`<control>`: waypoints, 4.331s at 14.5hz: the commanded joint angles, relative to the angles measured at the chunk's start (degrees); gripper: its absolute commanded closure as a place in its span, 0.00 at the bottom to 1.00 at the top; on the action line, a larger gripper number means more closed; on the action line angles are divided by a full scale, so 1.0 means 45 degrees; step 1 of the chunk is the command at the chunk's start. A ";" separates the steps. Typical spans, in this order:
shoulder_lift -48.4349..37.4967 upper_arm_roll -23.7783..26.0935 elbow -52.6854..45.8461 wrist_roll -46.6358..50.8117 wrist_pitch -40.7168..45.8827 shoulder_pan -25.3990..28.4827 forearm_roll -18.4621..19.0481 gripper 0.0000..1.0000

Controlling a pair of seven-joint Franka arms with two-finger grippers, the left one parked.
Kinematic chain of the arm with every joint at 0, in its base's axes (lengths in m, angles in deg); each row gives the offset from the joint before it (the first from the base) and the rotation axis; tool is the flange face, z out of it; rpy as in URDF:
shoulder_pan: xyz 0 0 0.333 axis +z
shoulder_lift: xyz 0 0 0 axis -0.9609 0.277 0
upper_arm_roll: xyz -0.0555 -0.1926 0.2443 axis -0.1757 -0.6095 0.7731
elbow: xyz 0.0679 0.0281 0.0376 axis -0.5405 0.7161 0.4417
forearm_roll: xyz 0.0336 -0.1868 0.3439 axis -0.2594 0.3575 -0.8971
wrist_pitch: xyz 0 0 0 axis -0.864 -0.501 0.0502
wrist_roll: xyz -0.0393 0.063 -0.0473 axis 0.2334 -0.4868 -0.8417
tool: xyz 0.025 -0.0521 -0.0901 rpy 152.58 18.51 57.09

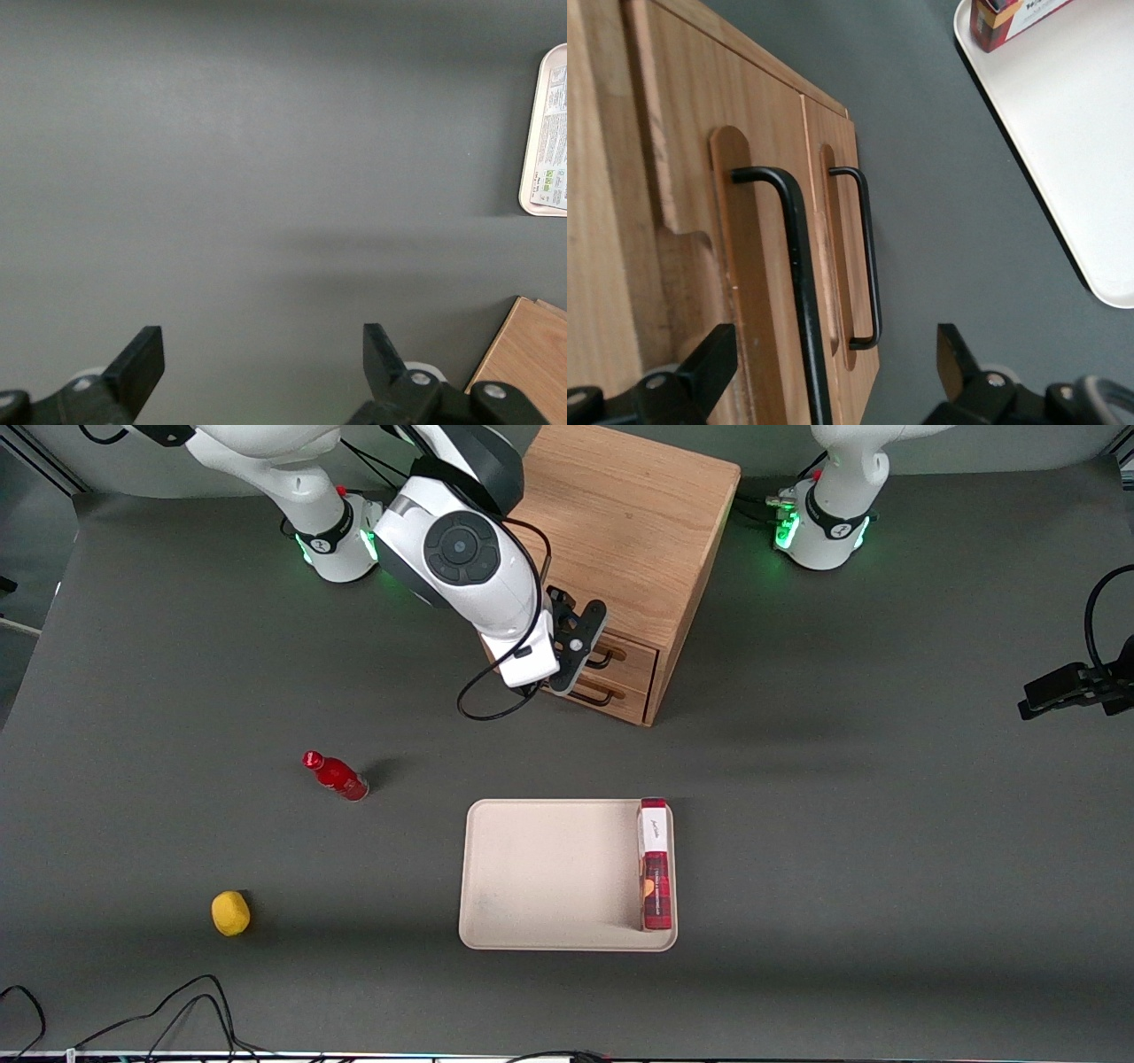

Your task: Open upper drawer

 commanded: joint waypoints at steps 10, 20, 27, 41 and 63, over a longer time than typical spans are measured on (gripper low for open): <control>0.0812 -0.0046 0.0069 -0.0248 -0.0700 0.0066 0.1057 0.00; 0.1105 -0.0261 -0.0009 -0.1147 -0.1053 -0.0031 0.1584 0.00; 0.1339 -0.0884 -0.0379 -0.1772 -0.1131 -0.0012 0.1545 0.00; 0.1828 -0.1784 -0.1454 -0.2651 -0.1795 -0.0168 0.1467 0.00; 0.2414 -0.2976 -0.2782 -0.3471 -0.1971 -0.0246 0.1408 0.00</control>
